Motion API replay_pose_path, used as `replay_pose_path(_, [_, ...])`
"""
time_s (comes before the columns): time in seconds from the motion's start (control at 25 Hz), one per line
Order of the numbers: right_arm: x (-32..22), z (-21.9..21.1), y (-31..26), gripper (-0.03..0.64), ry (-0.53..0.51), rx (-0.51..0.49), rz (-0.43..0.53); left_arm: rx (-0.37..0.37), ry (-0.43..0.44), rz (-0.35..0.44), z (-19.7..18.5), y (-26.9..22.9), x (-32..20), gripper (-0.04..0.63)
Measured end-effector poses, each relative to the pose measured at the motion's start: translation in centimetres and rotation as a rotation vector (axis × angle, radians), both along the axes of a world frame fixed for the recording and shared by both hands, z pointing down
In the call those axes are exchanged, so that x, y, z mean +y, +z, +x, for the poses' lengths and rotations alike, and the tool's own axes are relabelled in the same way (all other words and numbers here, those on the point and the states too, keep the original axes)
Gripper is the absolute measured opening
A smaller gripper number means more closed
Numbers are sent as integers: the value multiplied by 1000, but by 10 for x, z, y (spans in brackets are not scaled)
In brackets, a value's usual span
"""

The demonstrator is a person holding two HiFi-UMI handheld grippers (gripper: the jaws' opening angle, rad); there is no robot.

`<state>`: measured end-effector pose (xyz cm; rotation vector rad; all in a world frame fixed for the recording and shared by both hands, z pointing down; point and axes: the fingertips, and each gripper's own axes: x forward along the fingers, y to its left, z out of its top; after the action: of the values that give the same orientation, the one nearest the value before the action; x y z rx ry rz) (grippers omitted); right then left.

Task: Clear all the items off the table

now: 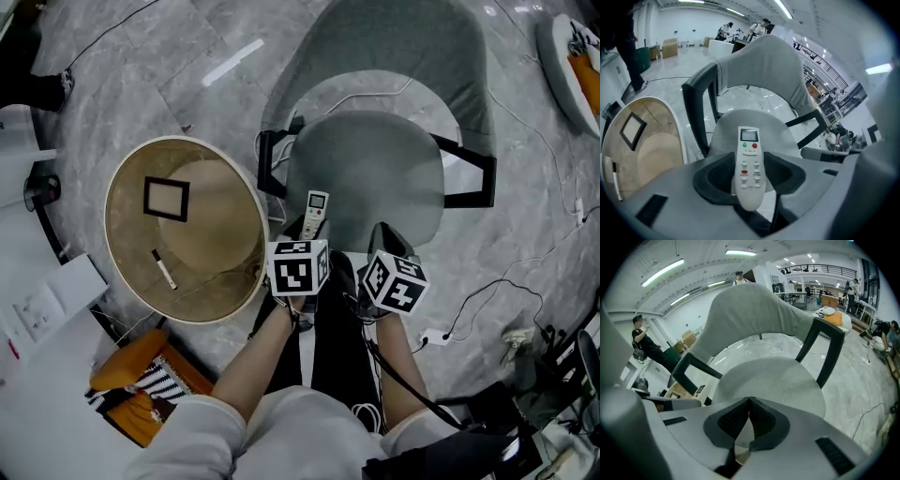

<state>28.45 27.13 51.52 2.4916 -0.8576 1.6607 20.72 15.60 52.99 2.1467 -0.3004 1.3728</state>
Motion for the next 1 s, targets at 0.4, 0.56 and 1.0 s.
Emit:
replay_pose_path(0.4, [14, 36, 50, 25, -32, -31, -9, -53, -76, 20, 42, 67, -11, 199])
replay_pose_path(0.56, [23, 37, 66, 25, -25, -56, -15, -84, -94, 45, 46, 90, -18, 199])
replay_pose_path(1.0, [22, 38, 82, 25, -44, -67, -19, -115, -79, 61, 51, 114, -17, 202])
